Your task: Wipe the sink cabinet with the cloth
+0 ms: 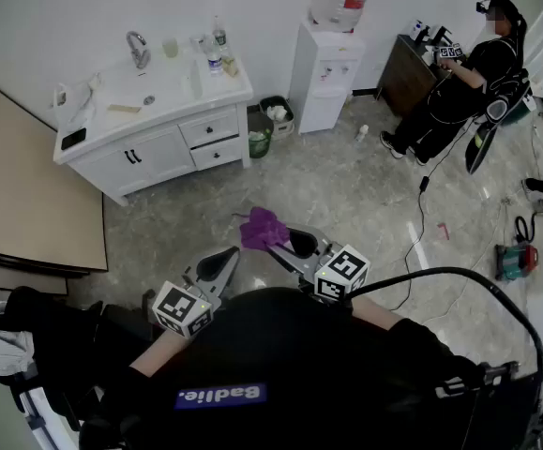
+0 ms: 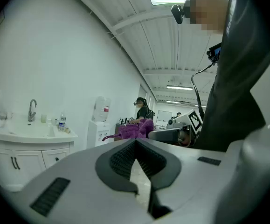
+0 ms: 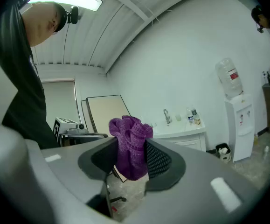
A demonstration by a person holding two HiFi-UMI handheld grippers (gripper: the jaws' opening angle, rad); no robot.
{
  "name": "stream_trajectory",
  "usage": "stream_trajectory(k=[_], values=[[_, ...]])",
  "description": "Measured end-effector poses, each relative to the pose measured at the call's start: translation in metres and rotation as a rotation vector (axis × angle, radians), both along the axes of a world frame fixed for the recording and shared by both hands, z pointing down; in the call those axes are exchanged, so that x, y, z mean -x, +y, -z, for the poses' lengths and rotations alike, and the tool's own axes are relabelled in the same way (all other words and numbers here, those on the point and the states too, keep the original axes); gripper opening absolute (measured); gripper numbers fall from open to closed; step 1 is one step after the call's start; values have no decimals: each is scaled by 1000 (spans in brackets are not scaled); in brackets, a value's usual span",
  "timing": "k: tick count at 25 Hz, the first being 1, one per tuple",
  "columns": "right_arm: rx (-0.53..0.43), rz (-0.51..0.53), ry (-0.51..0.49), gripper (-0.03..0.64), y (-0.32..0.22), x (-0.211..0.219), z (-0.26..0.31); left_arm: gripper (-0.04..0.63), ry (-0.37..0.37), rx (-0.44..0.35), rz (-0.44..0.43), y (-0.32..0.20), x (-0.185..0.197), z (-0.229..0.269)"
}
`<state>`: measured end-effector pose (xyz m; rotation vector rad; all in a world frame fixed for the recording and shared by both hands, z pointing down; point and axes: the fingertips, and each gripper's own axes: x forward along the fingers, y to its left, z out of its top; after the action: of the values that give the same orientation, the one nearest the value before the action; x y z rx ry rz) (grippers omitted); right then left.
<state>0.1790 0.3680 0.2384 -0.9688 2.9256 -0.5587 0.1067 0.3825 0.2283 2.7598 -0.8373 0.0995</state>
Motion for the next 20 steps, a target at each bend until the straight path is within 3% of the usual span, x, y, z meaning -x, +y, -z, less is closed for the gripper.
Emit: stream_trajectory(k=[13, 20], values=[[2, 16, -22, 160, -2, 0, 0, 2, -1, -5, 16, -3, -1, -1], [19, 57, -54, 160, -7, -12, 1, 2, -14, -3, 67, -5, -14, -1]])
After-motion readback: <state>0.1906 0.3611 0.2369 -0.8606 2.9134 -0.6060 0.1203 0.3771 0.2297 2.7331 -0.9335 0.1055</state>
